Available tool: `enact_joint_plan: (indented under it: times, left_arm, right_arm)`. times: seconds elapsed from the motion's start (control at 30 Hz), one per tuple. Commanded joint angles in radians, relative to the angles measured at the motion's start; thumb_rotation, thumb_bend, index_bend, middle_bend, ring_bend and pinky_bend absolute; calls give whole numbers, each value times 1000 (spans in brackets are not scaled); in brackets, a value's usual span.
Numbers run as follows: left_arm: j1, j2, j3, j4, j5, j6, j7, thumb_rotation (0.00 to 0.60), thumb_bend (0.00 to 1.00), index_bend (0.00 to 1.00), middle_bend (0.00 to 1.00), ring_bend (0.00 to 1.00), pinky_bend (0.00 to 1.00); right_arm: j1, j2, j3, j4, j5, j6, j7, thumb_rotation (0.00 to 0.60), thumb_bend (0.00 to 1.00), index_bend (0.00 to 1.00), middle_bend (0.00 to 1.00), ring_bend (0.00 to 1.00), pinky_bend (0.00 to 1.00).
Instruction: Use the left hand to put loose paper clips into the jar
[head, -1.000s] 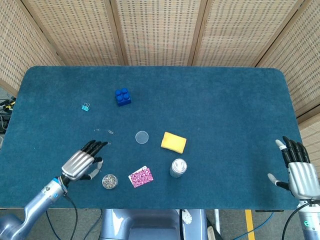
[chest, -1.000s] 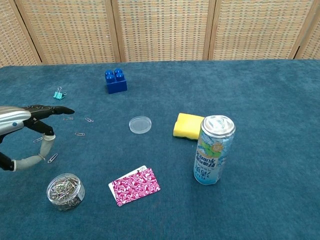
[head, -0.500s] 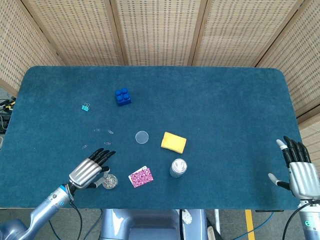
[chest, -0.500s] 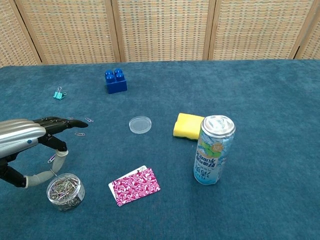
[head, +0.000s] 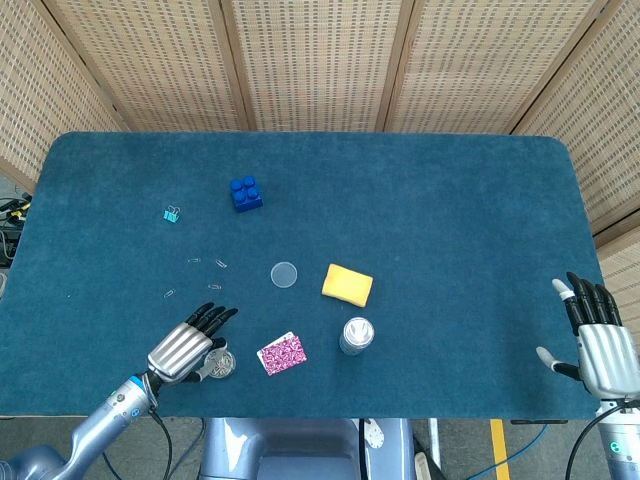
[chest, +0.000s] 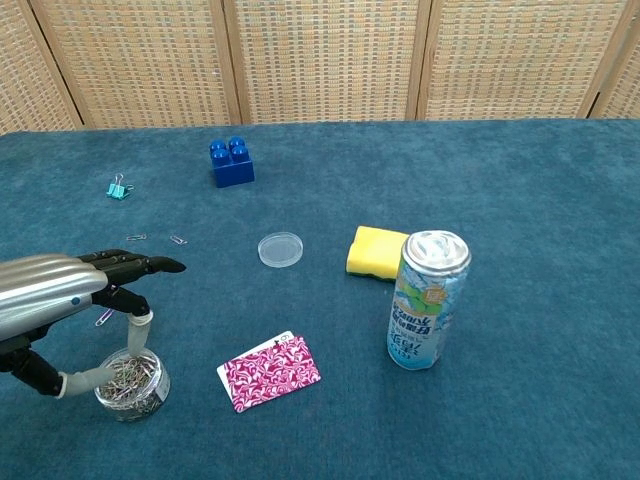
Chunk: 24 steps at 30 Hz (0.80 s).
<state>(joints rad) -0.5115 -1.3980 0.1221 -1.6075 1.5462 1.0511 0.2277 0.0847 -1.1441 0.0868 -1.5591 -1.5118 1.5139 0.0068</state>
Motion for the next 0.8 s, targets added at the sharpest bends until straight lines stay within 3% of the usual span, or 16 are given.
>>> enact_joint_plan:
  times: [0.03,0.27,0.47,0.67,0.8]
  left_arm:
    - [-2,24,-8,-34,-26,-21,16,600,214,354,0,0,0]
    - [6,42,-20,-49,-25,-3,2,600,208,355,0,0,0]
    - [14,76,-82,-24,-54,51,-69,600,208,387,0,0,0]
    - [3,72,-135,78,-139,18,-133,600,211,424,0,0,0]
    - [-13,15,-181,223,-226,-38,-196,600,229,452,0,0,0]
  right_arm:
    - [0,1,0,0,1,0,2,600,0,63,0,0,0]
    - [-1,2,0,-1,-1,2,3,600,0,63,0,0,0]
    - [-1,3,0,-3,-1,2,4,600,0,63,0,0,0]
    - [-2,3,-1,-5,-3,3,1,600,0,63,0,0,0]
    - [-1,2,-1,-5,-2,1,-5,600,0,63,0,0,0]
